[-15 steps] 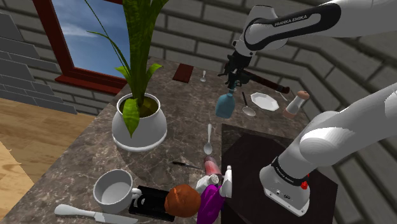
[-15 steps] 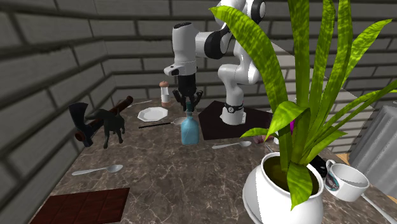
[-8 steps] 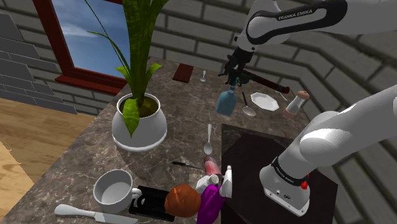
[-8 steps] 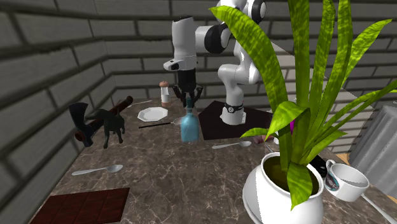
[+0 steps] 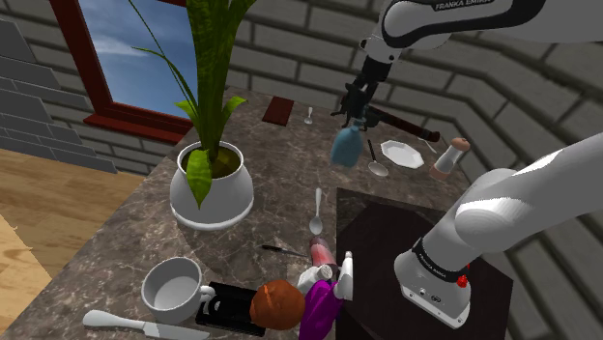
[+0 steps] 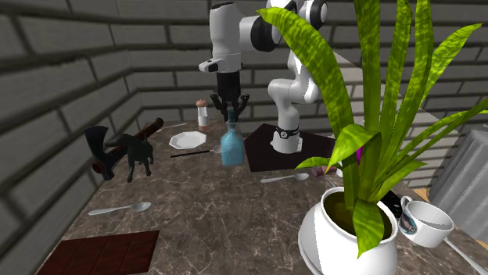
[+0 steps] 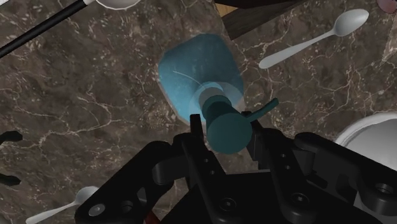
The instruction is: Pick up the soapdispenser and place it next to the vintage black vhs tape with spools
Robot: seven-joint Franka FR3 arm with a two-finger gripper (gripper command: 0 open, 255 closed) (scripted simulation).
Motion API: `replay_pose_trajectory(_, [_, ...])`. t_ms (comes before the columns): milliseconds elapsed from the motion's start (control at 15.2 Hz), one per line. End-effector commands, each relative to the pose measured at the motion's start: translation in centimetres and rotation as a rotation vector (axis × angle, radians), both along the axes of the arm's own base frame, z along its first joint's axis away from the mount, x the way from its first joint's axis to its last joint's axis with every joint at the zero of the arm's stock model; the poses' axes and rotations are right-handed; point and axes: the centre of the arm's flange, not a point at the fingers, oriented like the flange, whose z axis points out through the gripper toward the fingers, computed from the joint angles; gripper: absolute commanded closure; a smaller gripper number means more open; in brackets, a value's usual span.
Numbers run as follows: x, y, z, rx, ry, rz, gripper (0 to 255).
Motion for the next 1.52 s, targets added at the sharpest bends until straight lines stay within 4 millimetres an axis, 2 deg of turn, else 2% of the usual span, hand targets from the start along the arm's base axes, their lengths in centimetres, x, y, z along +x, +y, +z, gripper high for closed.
replay_pose_trajectory(0, [-0.1,0.1,1.1,0.000,0.000,0.000,255])
replay_pose_trajectory(1452, [-0.1,0.1,12.7,0.000,0.000,0.000,255])
